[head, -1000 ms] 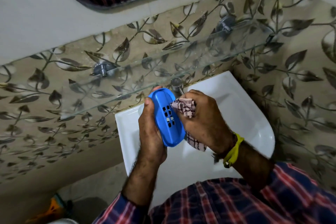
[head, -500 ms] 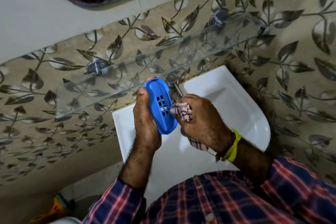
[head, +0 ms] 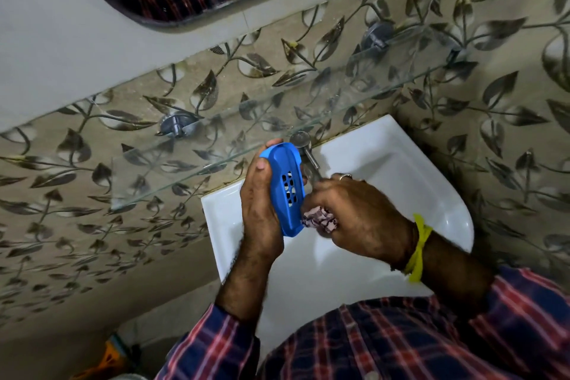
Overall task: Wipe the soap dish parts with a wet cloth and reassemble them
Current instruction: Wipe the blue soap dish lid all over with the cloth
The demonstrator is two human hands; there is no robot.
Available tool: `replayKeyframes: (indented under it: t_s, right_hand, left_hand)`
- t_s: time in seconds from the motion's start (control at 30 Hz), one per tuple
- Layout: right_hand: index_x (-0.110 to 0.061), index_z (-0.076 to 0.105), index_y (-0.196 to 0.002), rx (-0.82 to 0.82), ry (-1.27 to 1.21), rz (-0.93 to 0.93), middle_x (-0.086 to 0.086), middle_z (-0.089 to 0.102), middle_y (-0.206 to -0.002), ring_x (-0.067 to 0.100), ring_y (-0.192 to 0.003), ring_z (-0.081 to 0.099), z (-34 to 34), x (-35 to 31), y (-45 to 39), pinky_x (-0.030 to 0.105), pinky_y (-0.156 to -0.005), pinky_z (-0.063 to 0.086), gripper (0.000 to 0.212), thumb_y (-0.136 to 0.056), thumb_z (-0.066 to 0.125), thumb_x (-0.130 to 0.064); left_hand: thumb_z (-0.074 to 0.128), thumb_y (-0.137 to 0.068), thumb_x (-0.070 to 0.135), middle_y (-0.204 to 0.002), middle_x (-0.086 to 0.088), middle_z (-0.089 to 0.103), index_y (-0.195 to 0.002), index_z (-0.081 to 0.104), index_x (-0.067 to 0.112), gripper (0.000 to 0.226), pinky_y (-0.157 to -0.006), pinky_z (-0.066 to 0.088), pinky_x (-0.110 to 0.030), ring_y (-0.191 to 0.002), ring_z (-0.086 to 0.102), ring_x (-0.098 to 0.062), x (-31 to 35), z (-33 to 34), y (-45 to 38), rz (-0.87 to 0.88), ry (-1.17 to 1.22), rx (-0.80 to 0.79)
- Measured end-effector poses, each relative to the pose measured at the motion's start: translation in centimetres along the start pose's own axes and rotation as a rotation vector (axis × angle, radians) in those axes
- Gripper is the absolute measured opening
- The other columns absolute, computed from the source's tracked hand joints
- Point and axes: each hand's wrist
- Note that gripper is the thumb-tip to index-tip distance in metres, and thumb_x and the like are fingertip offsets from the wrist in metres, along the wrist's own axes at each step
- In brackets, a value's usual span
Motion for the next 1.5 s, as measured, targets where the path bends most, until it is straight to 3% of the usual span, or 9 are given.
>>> replayKeyframes:
  t_s: [0.17, 0.3, 0.53, 0.67, 0.83, 1.03, 1.2, 1.4, 1.5]
  right_hand:
    - [-0.033, 0.069, -0.101, 0.032, -0.193, -0.140, -0.011, 0.063, -0.098, 0.019, -0.096, 0.058, 1.0, -0.7, 0.5, 0.040, -0.080, 0.051, 0.045, -0.072, 0.062, 0.001]
    - [-0.032, 0.070, -0.098, 0.139, -0.004, -0.131, -0.007, 0.060, -0.091, 0.024, -0.087, 0.056, 1.7, -0.7, 0.6, 0.039, -0.066, 0.050, 0.034, -0.074, 0.063, -0.010]
    - [-0.030, 0.067, -0.097, 0.119, -0.116, -0.203, -0.007, 0.058, -0.092, 0.024, -0.086, 0.053, 1.8, -1.4, 0.8, 0.040, -0.066, 0.050, 0.035, -0.073, 0.063, -0.004]
    - [-0.031, 0.069, -0.101, 0.151, -0.011, -0.105, -0.007, 0.058, -0.088, 0.025, -0.086, 0.055, 1.8, -0.1, 0.2, 0.038, -0.065, 0.049, 0.035, -0.076, 0.069, -0.006]
    - [-0.031, 0.068, -0.097, 0.119, -0.136, -0.202, -0.009, 0.058, -0.090, 0.019, -0.086, 0.053, 1.6, -1.3, 0.8, 0.032, -0.067, 0.047, 0.038, -0.071, 0.063, -0.004]
    - [-0.030, 0.070, -0.102, 0.124, -0.076, -0.116, -0.009, 0.059, -0.092, 0.021, -0.090, 0.052, 2.0, -0.3, 0.4, 0.035, -0.070, 0.047, 0.043, -0.072, 0.065, 0.001]
    - [-0.030, 0.070, -0.101, 0.096, -0.242, -0.179, -0.009, 0.063, -0.098, 0.021, -0.093, 0.056, 2.0, -1.5, 0.3, 0.039, -0.076, 0.051, 0.047, -0.068, 0.058, 0.003]
    - [-0.029, 0.070, -0.100, 0.079, -0.277, -0.182, -0.012, 0.063, -0.099, 0.019, -0.096, 0.056, 2.5, -0.7, 0.4, 0.038, -0.078, 0.051, 0.047, -0.068, 0.057, 0.003]
    - [-0.030, 0.069, -0.100, 0.054, -0.240, -0.170, -0.013, 0.061, -0.097, 0.017, -0.096, 0.056, 2.7, 0.4, 0.4, 0.037, -0.079, 0.050, 0.044, -0.071, 0.059, 0.002]
  left_hand:
    - [0.060, -0.081, 0.071, -0.111, -0.020, 0.062, -0.127, 0.064, 0.022, 0.067, -0.086, 0.044, -0.053, -0.096, 0.057, -0.036, -0.4, 0.1, -0.1, 0.007, 0.007, 0.055]
    - [0.055, -0.083, 0.067, -0.107, -0.015, 0.065, -0.123, 0.067, 0.026, 0.059, -0.086, 0.045, -0.052, -0.094, 0.058, -0.032, -0.7, 0.2, 0.1, -0.015, 0.025, 0.084]
    - [0.066, -0.068, 0.080, -0.103, -0.018, 0.063, -0.130, 0.063, 0.015, 0.090, -0.085, 0.045, -0.050, -0.094, 0.056, -0.035, -0.9, -0.3, 0.2, -0.105, 0.071, 0.142]
    - [0.068, -0.059, 0.085, -0.108, -0.019, 0.065, -0.132, 0.062, 0.014, 0.102, -0.081, 0.050, -0.046, -0.093, 0.061, -0.034, -1.0, -0.3, 0.2, -0.127, 0.068, 0.163]
    - [0.066, -0.066, 0.082, -0.099, -0.019, 0.066, -0.129, 0.060, 0.001, 0.102, -0.074, 0.053, -0.039, -0.087, 0.062, -0.032, -1.1, -0.7, 0.3, -0.175, 0.147, 0.188]
    - [0.049, -0.083, 0.079, -0.096, -0.017, 0.067, -0.128, 0.061, 0.002, 0.090, -0.064, 0.055, -0.034, -0.081, 0.065, -0.027, -1.4, -0.9, 0.6, -0.198, 0.158, 0.212]
    - [0.039, -0.083, 0.082, -0.091, -0.016, 0.069, -0.120, 0.066, -0.001, 0.095, -0.069, 0.054, -0.033, -0.075, 0.067, -0.025, -1.4, -1.2, 0.7, -0.239, 0.192, 0.233]
    - [0.046, -0.061, 0.095, -0.097, -0.014, 0.070, -0.129, 0.065, 0.009, 0.111, -0.077, 0.055, -0.038, -0.086, 0.067, -0.028, -1.7, -1.0, 0.8, -0.293, 0.194, 0.265]
    - [0.059, -0.049, 0.097, -0.092, -0.019, 0.066, -0.127, 0.064, 0.006, 0.121, -0.070, 0.055, -0.037, -0.079, 0.066, -0.028, -1.6, -1.0, 0.6, -0.263, 0.183, 0.238]
Point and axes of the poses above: each hand's wrist, its own y-axis away from the middle knuckle, its own z-axis out of the palm, x = y × z
